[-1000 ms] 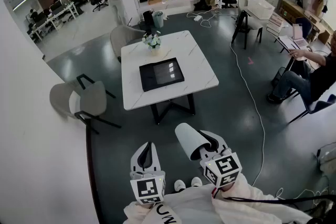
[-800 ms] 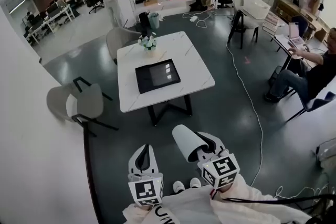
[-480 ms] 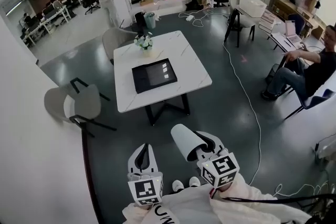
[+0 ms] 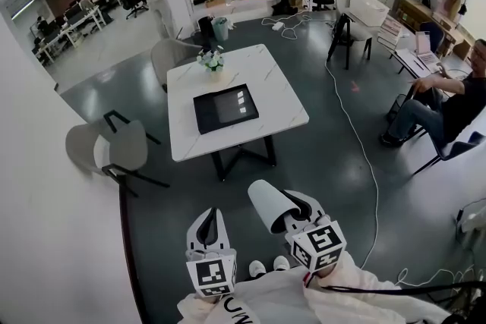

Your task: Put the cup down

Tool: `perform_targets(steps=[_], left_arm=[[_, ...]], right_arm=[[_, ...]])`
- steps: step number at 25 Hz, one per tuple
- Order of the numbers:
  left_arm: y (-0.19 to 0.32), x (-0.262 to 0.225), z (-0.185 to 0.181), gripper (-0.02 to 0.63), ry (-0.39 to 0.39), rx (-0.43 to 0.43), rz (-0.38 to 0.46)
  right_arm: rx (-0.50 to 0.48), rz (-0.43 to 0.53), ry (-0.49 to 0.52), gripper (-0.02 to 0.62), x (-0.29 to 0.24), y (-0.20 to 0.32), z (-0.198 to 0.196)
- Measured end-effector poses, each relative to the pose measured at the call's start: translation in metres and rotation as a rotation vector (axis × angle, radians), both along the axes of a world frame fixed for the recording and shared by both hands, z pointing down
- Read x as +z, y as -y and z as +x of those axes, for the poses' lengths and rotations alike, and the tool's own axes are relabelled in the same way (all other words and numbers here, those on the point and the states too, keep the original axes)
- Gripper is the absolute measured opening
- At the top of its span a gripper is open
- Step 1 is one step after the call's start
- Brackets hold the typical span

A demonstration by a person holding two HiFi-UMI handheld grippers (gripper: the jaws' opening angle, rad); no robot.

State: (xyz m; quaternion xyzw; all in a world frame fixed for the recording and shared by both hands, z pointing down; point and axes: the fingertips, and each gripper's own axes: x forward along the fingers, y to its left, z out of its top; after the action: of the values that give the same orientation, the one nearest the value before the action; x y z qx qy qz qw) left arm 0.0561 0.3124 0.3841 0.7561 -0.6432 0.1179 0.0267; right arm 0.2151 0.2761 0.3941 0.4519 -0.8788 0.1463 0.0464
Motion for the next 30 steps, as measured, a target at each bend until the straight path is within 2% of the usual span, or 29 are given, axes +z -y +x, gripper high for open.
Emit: perform_targets(steps=[14,25,30], left_arm=[[-0.006,0.0,0.005,0.009,0.003,-0.015,-0.016],[0.0,-0.003,0.027,0.009,0.009,-0.036,0.014],[-0.006,0.001,0.04,0.009,0.003,-0.051,-0.004]], right_arm=[[-0.011,-0.007,0.009,0.026,-0.003,-0.004,0.006],[-0.031,0.024,0.021,0.026,-0.005,0.005,0.029],[-0.037,0.0,0.019,0.026,-0.002,-0.003,0.044]])
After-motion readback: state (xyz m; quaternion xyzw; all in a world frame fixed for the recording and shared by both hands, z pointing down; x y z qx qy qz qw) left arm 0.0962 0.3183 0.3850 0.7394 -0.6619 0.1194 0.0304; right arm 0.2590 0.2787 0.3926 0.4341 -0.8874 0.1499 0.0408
